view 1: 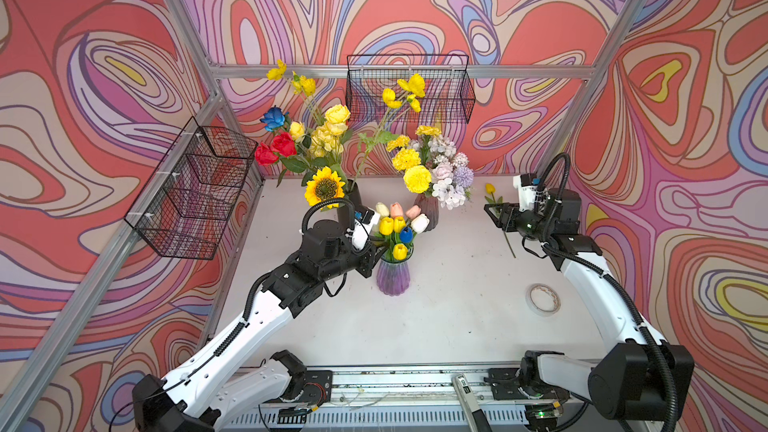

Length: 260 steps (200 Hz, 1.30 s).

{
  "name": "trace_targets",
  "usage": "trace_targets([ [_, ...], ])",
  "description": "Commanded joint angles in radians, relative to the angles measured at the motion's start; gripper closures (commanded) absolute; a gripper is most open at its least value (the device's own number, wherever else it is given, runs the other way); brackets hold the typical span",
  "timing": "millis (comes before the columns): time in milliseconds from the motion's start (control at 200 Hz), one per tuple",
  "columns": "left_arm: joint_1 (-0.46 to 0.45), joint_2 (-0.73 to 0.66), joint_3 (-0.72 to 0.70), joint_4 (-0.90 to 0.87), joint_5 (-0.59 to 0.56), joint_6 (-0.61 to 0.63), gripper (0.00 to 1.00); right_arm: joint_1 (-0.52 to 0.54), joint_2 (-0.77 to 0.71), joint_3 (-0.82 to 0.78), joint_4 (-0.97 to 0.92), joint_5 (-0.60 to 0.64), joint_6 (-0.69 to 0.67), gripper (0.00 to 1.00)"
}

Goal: Pick out yellow flowers from the vase
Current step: Pick up the flower from the vase.

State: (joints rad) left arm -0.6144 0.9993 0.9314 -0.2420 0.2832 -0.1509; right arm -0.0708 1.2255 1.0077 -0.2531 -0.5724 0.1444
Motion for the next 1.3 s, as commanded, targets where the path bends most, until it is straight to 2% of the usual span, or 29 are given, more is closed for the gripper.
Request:
trace_targets([
  [0,0.001,0.002,0.025,0.023,-0.044,0.000,0.77,-0.002,-0.020,-0.018,0.023,-0.020,0.000,0.50],
  [561,0.001,0.052,0.048,0.047,-0.053,0.042,0.74,-0.001,-0.043,-0.041,0.037,-0.021,0.009,0.50],
  [967,0.001,0.066,0.038,0.078,-0.094,0.039,0.82,-0.002,-0.059,-0.054,0.043,-0.026,0.009,0.51],
  [1297,0.001,0.084,0.022,0.099,-0.075,0.028,0.84,-0.001,-0.072,-0.064,0.045,-0.026,0.011,0.51],
])
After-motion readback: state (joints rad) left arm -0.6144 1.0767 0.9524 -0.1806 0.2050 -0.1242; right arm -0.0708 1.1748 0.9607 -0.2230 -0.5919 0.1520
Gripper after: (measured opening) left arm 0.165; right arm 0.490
